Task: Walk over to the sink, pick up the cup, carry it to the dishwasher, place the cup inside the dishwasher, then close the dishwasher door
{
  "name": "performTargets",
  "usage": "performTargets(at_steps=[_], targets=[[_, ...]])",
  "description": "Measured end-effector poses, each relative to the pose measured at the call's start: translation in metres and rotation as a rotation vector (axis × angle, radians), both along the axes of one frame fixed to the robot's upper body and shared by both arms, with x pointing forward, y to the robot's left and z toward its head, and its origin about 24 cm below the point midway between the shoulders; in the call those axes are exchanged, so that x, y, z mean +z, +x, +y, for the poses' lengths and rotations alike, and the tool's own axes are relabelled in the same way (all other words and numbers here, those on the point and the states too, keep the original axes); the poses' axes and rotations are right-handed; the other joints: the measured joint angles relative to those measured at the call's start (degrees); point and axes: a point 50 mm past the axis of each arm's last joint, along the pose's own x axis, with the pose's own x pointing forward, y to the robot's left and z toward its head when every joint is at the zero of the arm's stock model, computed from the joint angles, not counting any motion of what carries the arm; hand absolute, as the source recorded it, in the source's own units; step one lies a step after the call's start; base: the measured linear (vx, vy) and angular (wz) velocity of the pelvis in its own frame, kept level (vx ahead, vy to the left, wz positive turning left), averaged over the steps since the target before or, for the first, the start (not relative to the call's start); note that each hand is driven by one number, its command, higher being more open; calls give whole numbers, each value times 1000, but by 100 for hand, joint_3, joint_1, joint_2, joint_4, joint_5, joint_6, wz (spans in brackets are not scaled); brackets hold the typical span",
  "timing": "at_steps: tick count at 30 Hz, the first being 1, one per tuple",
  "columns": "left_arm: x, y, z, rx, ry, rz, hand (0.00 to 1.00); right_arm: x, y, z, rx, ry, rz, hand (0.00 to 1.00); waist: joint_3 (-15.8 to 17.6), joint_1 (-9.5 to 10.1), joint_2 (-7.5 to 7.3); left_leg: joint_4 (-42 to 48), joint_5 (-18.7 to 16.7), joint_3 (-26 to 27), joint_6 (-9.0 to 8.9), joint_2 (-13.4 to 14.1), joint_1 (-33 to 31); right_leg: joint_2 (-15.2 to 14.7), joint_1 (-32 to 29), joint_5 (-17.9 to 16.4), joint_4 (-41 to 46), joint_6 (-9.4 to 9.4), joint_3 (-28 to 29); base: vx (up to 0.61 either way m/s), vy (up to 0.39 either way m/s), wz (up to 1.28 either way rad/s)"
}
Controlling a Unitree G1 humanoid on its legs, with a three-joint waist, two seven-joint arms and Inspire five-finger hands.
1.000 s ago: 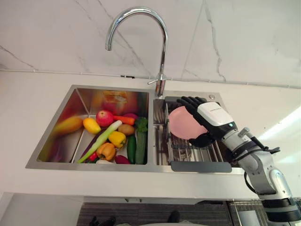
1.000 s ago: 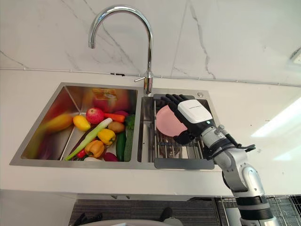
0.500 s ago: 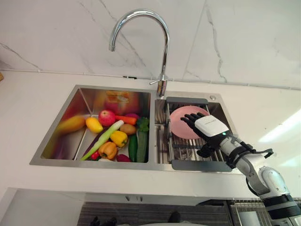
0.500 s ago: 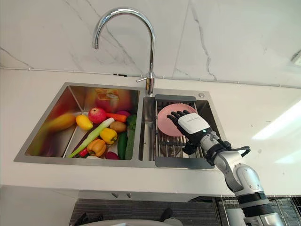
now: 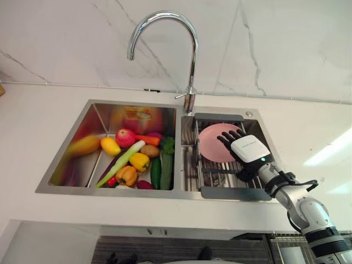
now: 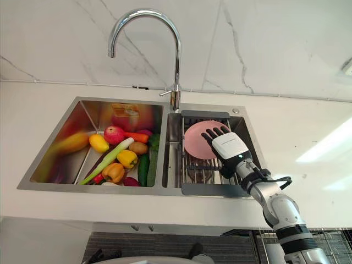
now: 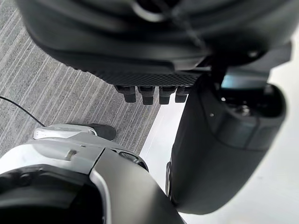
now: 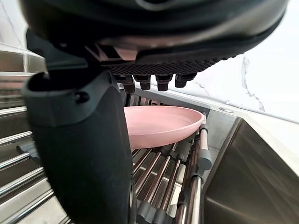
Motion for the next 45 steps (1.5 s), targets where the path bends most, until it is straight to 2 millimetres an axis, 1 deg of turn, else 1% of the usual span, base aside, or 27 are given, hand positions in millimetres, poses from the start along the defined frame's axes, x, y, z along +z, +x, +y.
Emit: performTargets(at_steps=[1, 7, 9, 13, 16, 20, 21, 27, 31, 34, 37, 39, 40, 41, 42, 43, 45], targets=[[0, 0, -1, -5, -2, 0, 100, -2, 0, -1, -5, 1, -2, 0, -14, 1, 23, -1, 0, 0, 0, 0, 0, 0, 0, 0, 0, 0, -1, 0, 0, 0], [0, -1, -1, -5, -3, 3, 100, -9, 2, 3, 10, -33, 3, 0, -22, 1, 37, 1, 1, 0, -1, 1, 0, 1, 0, 0, 0, 0, -13, 0, 0, 0], [0, -3, -1, -3, -3, 8, 100, -13, 1, 4, 21, -47, 14, 0, -24, -37, 35, 1, 3, 3, -4, 2, 3, 4, 0, -1, 0, 0, -14, 0, 0, -2], [0, -2, -1, -5, -2, 5, 100, -15, 1, 4, 41, -60, -55, 0, -25, -15, 52, 0, 22, 1, -19, 14, -2, 12, -1, -9, 0, -8, -27, 0, 0, 0], [0, -4, -1, -4, -3, 10, 100, -20, 0, 6, 67, -79, -103, 0, -22, -28, 57, -1, 48, 1, -29, 25, -6, 23, -8, -28, 0, -3, -24, 0, 0, 0], [0, -3, -2, -11, -2, 9, 100, -24, -1, 6, 76, -86, -163, 0, -7, -16, 82, -34, 81, 2, -63, 42, -50, 37, -42, -68, -1, -47, -41, 0, 0, 0], [0, -3, -2, -12, -2, 9, 100, -24, 0, 6, 78, -85, -175, 0, 4, -19, 98, -36, 79, 3, -103, 54, -55, 47, -47, -75, -1, -58, -51, 0, 0, 0], [0, -2, -3, -17, 1, 3, 100, -21, 3, 9, 96, -72, -216, 0, 37, -18, 162, -27, 99, 3, -163, 149, -70, 137, -55, -123, -1, -130, -55, -8, -11, 0], [0, -2, -4, -17, 2, -4, 100, -16, 5, 10, 90, -18, -251, 0, 43, -20, 228, 23, 109, -3, -214, 225, -133, 200, -93, -146, 0, -164, -77, 0, 0, 0], [0, -2, -3, -18, 4, -9, 100, -14, 6, 9, 82, 16, -260, 0, 41, -26, 245, 28, 136, -10, -253, 254, -148, 228, -122, -153, -1, -175, -84, 0, 0, 0], [0, -2, -4, -19, 5, -10, 100, -13, 6, 9, 72, 49, -259, 0, 45, -34, 262, 52, 153, -16, -247, 275, -149, 248, -122, -151, -1, -176, -94, 0, 0, 0], [0, -3, -4, -18, 4, -9, 100, -11, 7, 9, 70, 81, -270, 0, 24, -43, 303, 52, 154, -17, -245, 278, -149, 251, -121, -151, -1, -176, -104, 0, 0, 0], [0, -3, -5, -18, 3, -9, 100, -8, 7, 9, 67, 94, -289, 0, 14, -39, 325, 52, 154, -18, -245, 278, -149, 251, -121, -151, -1, -176, -106, 21, 30, 1], [0, -3, -6, -18, 2, -11, 100, 3, 10, 8, 65, 121, -340, 0, -4, -35, 375, 52, 151, -20, -241, 276, -148, 250, -119, -150, -1, -174, -108, 27, 30, 1], [0, -3, -6, -17, 3, -14, 100, 21, 14, 7, 67, 157, -409, 0, -18, -11, 403, 49, 150, -20, -231, 276, -146, 258, -122, -143, 0, -172, -119, 32, 28, 1], [0, -3, -6, -17, 6, -18, 100, 31, 15, 7, 72, 175, -447, 0, -23, -4, 412, 47, 150, -22, -231, 279, -144, 263, -122, -142, 0, -185, -120, 37, 22, -1], [0, -4, -6, -17, 11, -20, 100, 74, 21, 10, 105, 259, -614, 0, -22, 21, 411, 49, 148, -17, -236, 308, -123, 301, -109, -90, 0, -255, -98, 39, 19, -2]])
